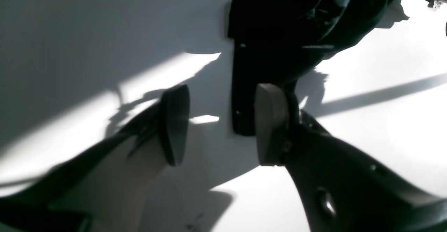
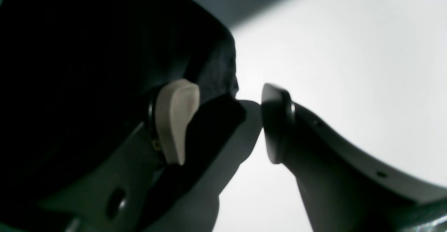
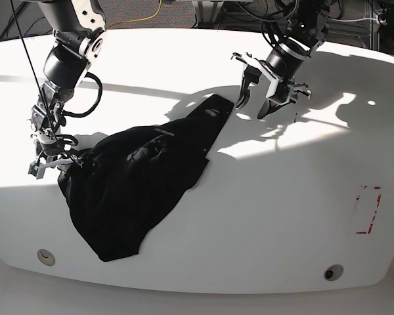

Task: Layout the t-shirt on the table in an organized manner, then fold the t-shirt properly
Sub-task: 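Grasp the black t-shirt edges with both grippers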

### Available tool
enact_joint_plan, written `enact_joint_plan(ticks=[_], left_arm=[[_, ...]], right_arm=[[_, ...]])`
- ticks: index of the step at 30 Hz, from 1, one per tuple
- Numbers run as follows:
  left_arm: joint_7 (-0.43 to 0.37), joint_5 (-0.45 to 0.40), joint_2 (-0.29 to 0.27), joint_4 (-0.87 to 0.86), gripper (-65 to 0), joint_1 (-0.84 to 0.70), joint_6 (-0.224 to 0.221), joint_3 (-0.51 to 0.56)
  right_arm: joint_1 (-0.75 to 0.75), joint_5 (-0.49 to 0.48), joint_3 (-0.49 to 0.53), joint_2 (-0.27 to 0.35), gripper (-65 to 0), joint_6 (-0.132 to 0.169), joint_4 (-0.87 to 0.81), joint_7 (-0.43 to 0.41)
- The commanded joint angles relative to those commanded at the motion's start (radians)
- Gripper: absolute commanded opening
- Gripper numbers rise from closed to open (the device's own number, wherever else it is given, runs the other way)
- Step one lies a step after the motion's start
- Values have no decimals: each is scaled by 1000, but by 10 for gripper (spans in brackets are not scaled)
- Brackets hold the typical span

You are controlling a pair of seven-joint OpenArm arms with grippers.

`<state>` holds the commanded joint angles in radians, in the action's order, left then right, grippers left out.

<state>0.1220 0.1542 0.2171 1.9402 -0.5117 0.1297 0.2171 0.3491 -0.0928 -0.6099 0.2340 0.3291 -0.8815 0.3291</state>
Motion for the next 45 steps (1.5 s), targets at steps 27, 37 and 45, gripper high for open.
enact_joint_plan(ticks=[27, 37, 45], left_arm=[[52, 3, -138, -315, -264, 167, 0, 17], [52, 3, -138, -413, -264, 212, 0, 29], [52, 5, -138, -430, -390, 218, 0, 58]], right_arm=[[-81, 0, 0, -20, -650, 115, -155, 52], [-106, -6, 0, -21, -650, 115, -178, 68], [-107, -6, 0, -21, -650, 115, -178, 68]])
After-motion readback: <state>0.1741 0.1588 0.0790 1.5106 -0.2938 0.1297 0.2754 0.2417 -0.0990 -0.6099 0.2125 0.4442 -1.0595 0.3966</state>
